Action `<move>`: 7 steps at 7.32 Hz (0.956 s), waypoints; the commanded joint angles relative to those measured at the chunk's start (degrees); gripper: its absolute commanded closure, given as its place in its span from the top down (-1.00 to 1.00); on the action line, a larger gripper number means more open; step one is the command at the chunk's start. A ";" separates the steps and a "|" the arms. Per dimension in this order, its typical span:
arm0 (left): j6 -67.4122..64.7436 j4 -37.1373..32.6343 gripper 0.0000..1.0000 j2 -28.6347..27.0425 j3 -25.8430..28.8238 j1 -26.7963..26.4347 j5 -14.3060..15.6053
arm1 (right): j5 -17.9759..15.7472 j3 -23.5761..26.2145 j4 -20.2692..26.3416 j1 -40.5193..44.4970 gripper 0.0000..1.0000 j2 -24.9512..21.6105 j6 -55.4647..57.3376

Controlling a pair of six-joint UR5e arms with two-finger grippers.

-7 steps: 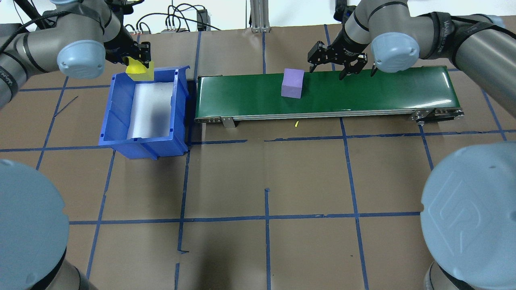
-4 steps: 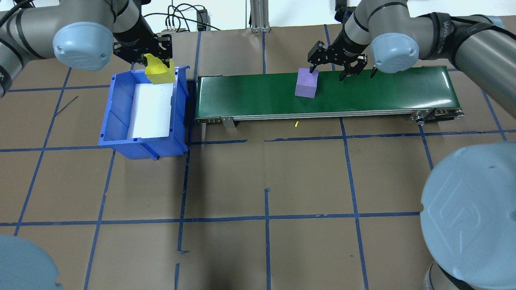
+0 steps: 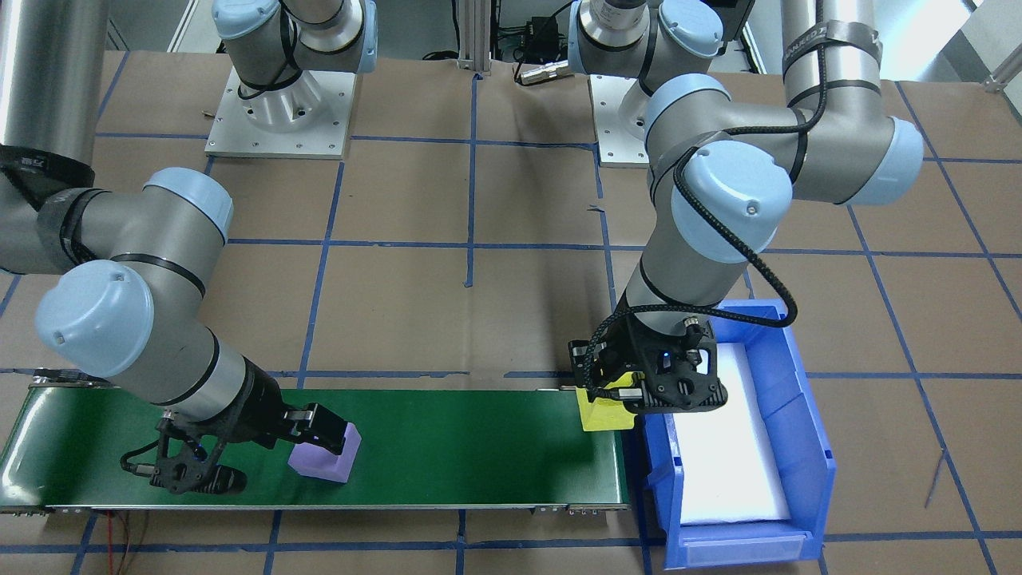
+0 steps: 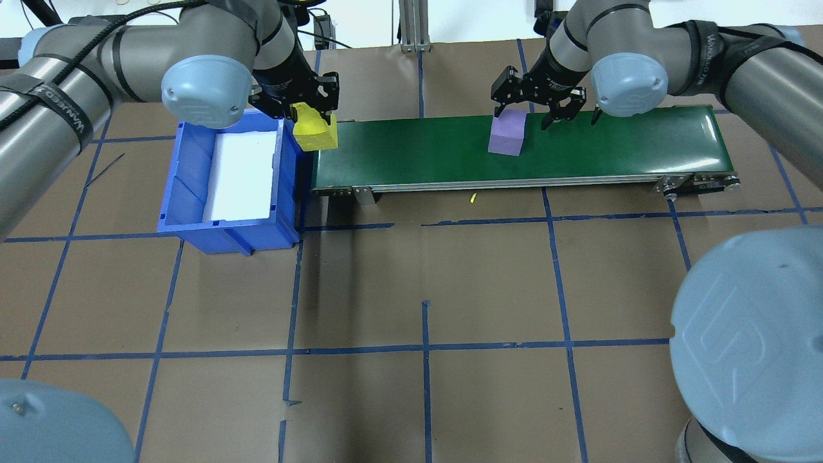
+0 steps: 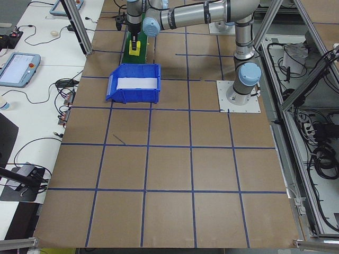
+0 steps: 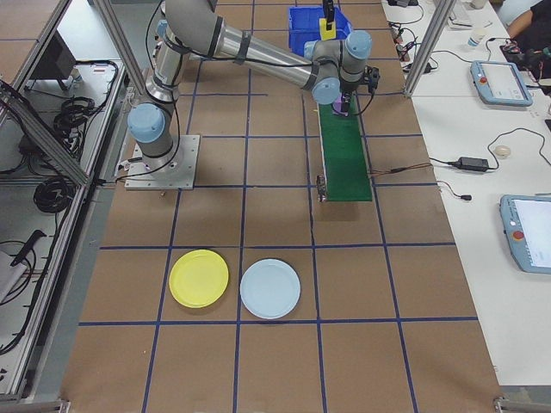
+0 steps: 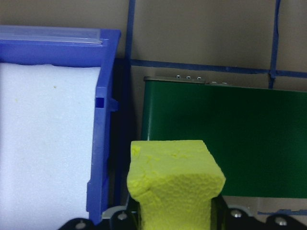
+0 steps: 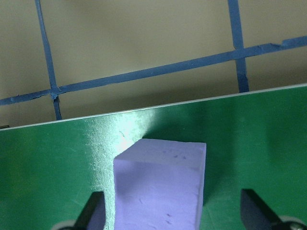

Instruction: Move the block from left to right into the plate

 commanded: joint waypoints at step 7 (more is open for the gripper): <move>1.45 5.32 -0.20 -5.74 -1.27 -1.64 -0.26 | -6.86 -0.42 3.83 -4.55 -0.62 -3.02 -7.78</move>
